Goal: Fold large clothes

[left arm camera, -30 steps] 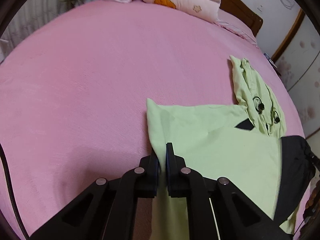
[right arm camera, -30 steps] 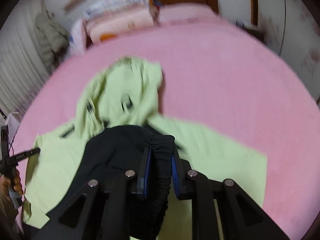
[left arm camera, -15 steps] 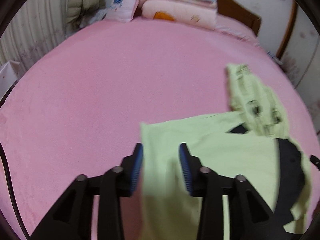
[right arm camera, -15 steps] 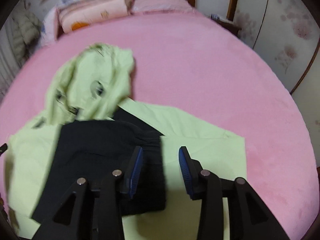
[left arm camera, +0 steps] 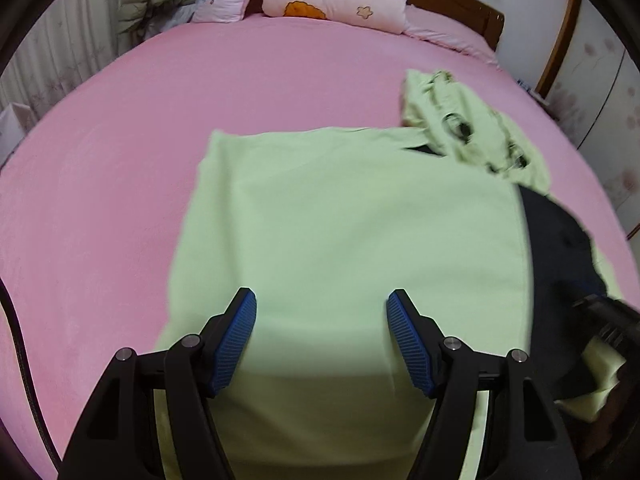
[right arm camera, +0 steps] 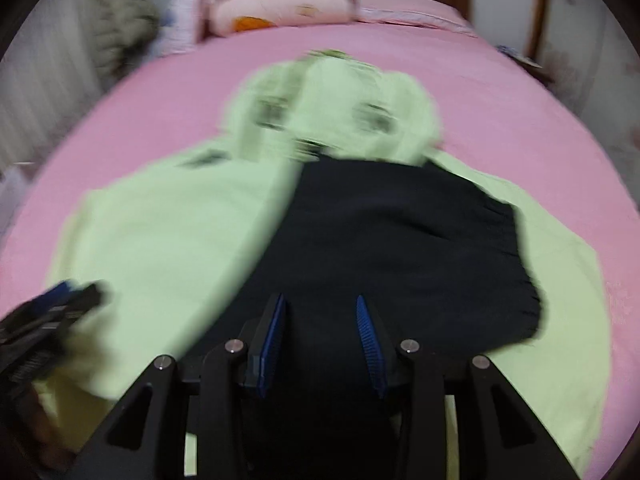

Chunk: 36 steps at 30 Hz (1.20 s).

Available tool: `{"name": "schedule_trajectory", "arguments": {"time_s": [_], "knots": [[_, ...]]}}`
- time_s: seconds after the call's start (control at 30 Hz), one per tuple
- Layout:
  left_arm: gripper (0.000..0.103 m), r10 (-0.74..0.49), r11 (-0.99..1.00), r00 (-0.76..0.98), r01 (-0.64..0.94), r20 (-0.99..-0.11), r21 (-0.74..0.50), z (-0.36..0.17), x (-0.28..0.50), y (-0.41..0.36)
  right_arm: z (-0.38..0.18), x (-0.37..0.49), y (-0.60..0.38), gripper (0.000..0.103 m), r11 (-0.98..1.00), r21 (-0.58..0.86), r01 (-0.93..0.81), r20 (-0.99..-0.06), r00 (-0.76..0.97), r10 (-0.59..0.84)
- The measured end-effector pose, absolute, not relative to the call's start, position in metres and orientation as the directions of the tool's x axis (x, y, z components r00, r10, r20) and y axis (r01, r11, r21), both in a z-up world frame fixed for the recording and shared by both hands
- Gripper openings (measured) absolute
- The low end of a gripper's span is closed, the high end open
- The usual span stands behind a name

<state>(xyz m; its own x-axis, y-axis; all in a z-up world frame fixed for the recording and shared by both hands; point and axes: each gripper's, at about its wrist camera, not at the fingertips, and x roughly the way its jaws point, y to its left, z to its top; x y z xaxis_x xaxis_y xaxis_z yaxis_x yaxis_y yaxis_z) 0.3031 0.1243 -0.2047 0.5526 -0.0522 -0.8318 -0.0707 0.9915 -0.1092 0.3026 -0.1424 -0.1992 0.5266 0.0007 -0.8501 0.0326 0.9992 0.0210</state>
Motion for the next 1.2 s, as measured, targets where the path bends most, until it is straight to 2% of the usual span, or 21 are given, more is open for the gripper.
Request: {"name": "schedule_trajectory", "arguments": {"time_s": [0.07, 0.1, 0.13, 0.17, 0.23, 0.37, 0.57, 0.67, 0.73, 0.83, 1.0, 1.2], "knots": [[0.067, -0.049, 0.993, 0.559, -0.066, -0.828, -0.103, -0.205, 0.303, 0.135, -0.203, 0.300, -0.185, 0.035, 0.992, 0.030, 0.124, -0.853, 0.521, -0.039], [0.067, -0.039, 0.993, 0.559, -0.069, -0.828, -0.093, -0.205, 0.303, 0.140, -0.203, 0.298, -0.202, 0.025, 0.987, 0.064, 0.145, -0.853, 0.522, -0.021], [0.067, -0.031, 0.994, 0.559, -0.073, -0.829, -0.087, -0.204, 0.304, 0.144, -0.204, 0.296, -0.216, 0.004, 0.982, 0.100, 0.160, -0.856, 0.517, 0.003], [0.067, -0.033, 0.993, 0.559, -0.073, -0.828, -0.089, -0.204, 0.305, 0.147, -0.205, 0.295, -0.228, 0.000, 0.976, 0.131, 0.173, -0.860, 0.509, 0.025], [0.067, -0.042, 0.992, 0.554, -0.076, -0.832, -0.101, -0.202, 0.307, 0.155, -0.204, 0.291, -0.242, 0.000, 0.961, 0.210, 0.182, -0.854, 0.513, 0.089], [0.068, -0.046, 0.990, 0.540, -0.090, -0.840, -0.112, -0.194, 0.305, 0.159, -0.190, 0.282, -0.240, 0.003, 0.951, 0.237, 0.199, -0.853, 0.512, 0.105], [0.085, -0.100, 0.981, 0.546, -0.084, -0.832, -0.173, -0.158, 0.291, 0.151, -0.146, 0.258, -0.230, 0.004, 0.943, 0.291, 0.162, -0.817, 0.554, 0.157], [0.087, -0.105, 0.983, 0.573, -0.065, -0.813, -0.173, -0.130, 0.277, 0.145, -0.116, 0.240, -0.223, 0.012, 0.948, 0.290, 0.133, -0.795, 0.585, 0.161], [0.087, -0.103, 0.985, 0.593, -0.051, -0.799, -0.165, -0.109, 0.262, 0.145, -0.099, 0.229, -0.219, 0.023, 0.949, 0.292, 0.117, -0.778, 0.606, 0.164], [0.088, -0.096, 0.987, 0.623, -0.038, -0.776, -0.153, -0.082, 0.241, 0.145, -0.072, 0.208, -0.214, 0.031, 0.951, 0.293, 0.094, -0.746, 0.644, 0.167], [0.094, -0.061, 0.994, 0.675, -0.026, -0.735, -0.106, -0.034, 0.203, 0.144, -0.029, 0.170, -0.211, 0.031, 0.958, 0.280, 0.059, -0.700, 0.696, 0.162], [0.094, -0.057, 0.996, 0.714, -0.008, -0.698, -0.089, 0.019, 0.160, 0.144, 0.013, 0.128, -0.210, 0.032, 0.970, 0.241, 0.025, -0.648, 0.749, 0.142]]}}
